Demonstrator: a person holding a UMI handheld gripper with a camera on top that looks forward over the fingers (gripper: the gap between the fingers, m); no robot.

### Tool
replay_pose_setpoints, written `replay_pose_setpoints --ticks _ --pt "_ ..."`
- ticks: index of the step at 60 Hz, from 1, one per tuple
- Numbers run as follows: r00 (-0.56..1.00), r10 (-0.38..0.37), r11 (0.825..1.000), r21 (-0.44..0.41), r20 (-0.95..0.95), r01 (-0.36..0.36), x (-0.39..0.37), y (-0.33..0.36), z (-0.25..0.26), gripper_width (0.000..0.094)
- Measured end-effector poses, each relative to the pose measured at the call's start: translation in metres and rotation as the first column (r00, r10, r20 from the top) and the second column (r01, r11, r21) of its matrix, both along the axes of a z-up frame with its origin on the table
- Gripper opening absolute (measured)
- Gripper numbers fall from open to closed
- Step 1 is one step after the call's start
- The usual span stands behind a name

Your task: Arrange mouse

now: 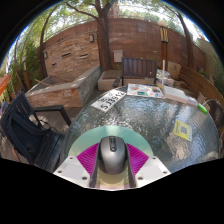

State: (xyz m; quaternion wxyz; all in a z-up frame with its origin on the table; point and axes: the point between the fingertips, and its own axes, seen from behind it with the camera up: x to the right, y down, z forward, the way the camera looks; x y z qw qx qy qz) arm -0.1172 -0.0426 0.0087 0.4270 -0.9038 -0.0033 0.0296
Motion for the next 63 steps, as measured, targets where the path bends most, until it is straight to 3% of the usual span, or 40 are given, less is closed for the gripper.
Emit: replay_pose_setpoints --ticks 5,10,12,18,35,63 --pt "1.0 0.007 0.999 -0.05 0.025 -0.006 -0.004 -0.01 -0.019 0.055" --pt "0.998 0.02 0.999 -0.045 0.06 -0.018 -0.001 -0.017 -0.001 0.0872" --pt "0.997 0.026 0.999 -0.039 0.079 -0.023 -0.004 -0.024 0.004 0.0838" --pt "0.994 0.016 1.0 -0.023 0.11 -0.014 -0.007 -0.045 0.043 0.0874" --pt "0.982 -0.041 0.999 -0.017 0.185 0.045 -0.007 -0.122 0.135 0.0856" --pt "0.982 -0.041 0.999 -0.01 0.185 0.044 -0.012 -0.171 0.156 0.0854"
